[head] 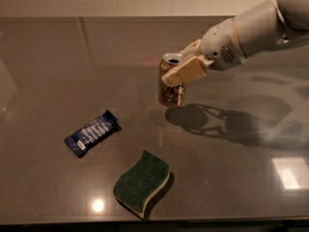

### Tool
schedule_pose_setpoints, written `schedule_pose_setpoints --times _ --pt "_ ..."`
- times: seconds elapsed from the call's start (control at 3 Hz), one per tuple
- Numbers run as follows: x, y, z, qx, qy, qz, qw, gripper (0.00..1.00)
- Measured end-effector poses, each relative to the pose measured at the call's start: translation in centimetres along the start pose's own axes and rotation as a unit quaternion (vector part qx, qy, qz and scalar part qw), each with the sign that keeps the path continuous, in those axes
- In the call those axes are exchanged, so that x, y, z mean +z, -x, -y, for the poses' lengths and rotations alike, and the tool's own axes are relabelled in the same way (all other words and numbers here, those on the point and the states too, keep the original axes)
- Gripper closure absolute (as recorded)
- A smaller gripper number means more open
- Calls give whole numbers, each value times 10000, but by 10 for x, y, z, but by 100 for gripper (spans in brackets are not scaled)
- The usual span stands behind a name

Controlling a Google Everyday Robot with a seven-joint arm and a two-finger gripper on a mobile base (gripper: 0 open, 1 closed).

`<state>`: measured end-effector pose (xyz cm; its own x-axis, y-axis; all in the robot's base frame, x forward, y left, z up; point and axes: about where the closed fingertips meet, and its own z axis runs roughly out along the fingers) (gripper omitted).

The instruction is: Move orange can near sponge

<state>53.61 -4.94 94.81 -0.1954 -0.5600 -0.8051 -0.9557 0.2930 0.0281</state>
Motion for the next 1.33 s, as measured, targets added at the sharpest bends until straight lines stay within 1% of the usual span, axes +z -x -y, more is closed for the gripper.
schedule_pose_setpoints --times 0.33,0.67,1.0,1.33 --pt "-14 -20 -20 62 51 24 10000 100" --pt "-16 -36 -38 19 92 -71 9999 100" --pt "-13 -45 -54 -125 111 -62 9998 100" --pt "-11 -48 -68 -280 162 87 9994 100"
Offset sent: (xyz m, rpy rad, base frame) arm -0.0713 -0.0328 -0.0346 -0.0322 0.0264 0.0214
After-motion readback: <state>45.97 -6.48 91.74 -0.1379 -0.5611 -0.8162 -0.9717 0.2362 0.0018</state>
